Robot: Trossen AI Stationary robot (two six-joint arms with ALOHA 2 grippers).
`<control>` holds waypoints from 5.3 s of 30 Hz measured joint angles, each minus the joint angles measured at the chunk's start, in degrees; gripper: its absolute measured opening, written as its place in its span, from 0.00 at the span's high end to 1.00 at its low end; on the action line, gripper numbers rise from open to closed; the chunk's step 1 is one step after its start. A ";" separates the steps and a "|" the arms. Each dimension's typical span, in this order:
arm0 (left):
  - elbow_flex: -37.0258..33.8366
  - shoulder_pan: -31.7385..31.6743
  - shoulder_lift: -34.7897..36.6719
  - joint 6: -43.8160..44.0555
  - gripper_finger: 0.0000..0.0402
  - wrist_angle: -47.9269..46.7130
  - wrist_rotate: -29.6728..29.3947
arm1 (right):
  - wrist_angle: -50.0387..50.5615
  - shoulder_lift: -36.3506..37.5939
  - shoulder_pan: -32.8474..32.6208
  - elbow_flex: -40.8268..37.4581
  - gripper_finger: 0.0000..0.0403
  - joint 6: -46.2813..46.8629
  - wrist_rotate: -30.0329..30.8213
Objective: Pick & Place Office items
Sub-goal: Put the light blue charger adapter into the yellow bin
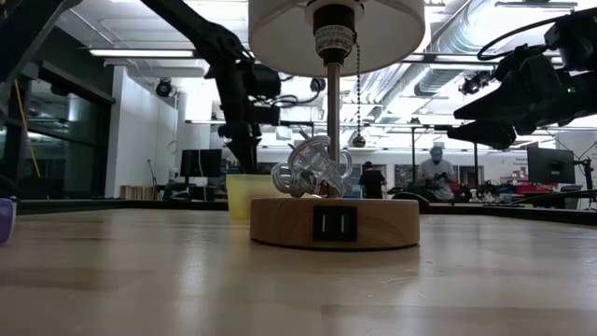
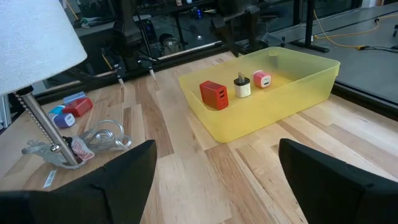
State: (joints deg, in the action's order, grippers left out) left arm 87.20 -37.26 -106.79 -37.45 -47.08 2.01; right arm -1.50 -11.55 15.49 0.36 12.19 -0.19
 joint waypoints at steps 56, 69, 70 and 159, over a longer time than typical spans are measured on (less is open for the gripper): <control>-26.53 19.04 41.28 27.04 0.55 -16.58 8.86 | 0.02 0.00 0.02 0.00 0.19 0.02 0.00; -28.26 37.33 43.31 41.60 0.55 -16.32 1.73 | 0.02 -0.02 0.01 0.00 0.19 0.01 0.00; -28.26 38.87 43.31 42.57 0.55 -16.31 0.97 | 0.01 0.00 0.01 0.00 0.19 0.01 0.00; -38.23 84.93 25.95 58.36 0.55 13.08 -7.30 | 0.01 -0.01 0.01 0.00 0.19 0.01 0.00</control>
State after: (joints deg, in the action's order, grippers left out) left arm 48.97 47.67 -80.84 20.91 -34.00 -5.30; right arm -1.49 -11.56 15.49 0.36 12.20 -0.19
